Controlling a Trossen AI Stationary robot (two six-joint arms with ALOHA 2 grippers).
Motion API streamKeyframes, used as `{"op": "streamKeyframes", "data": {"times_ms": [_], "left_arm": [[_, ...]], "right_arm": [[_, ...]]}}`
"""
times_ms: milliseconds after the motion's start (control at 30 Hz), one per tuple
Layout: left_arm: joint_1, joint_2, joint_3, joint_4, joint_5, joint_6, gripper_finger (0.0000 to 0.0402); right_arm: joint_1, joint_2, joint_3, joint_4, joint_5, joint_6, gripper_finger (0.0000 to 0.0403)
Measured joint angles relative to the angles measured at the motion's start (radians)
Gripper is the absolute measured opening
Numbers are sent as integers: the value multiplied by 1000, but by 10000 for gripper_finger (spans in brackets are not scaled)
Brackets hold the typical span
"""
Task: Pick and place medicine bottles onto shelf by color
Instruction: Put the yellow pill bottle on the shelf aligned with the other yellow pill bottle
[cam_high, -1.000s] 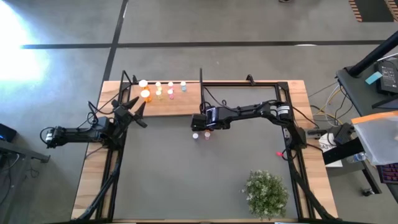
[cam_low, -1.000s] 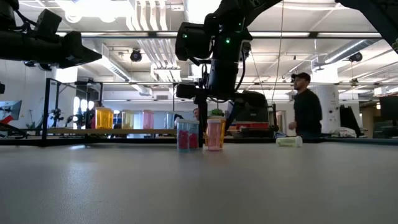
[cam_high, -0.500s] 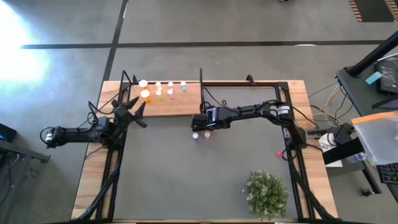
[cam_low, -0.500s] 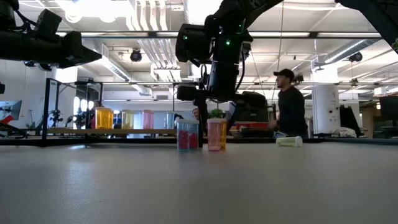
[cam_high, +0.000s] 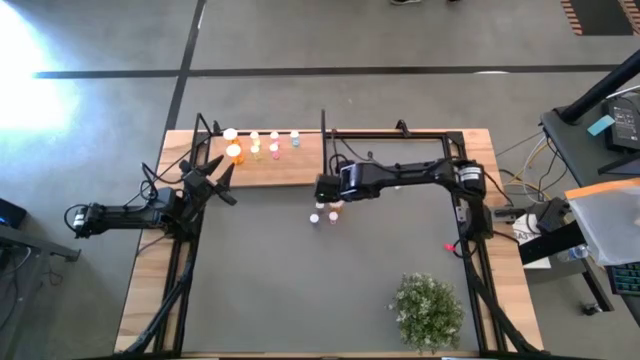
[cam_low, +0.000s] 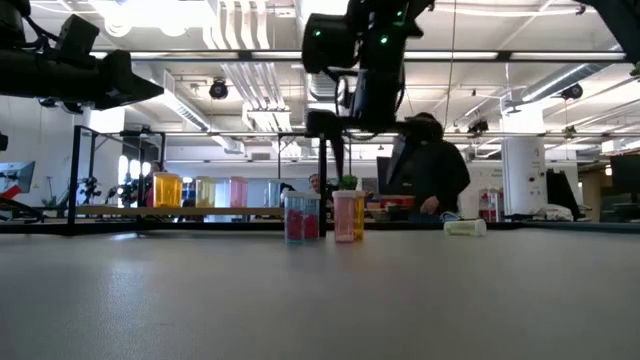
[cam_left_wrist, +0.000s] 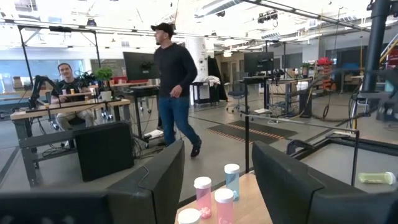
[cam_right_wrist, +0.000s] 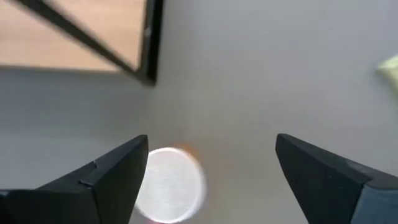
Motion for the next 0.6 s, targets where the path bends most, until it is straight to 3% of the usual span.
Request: {"op": "streamKeyframes", "data": {"times_ms": [267, 467, 600], "left_arm": [[0, 0, 0, 0, 0, 0, 173], [0, 0, 0, 0, 0, 0, 173], [0, 0, 0, 0, 0, 0, 173]], "right_arm": [[-4, -122, -121, -45, 39, 3, 345], [-32, -265, -317, -5, 50, -5, 345], [-84, -381, -472, 66, 59, -95, 344]]}}
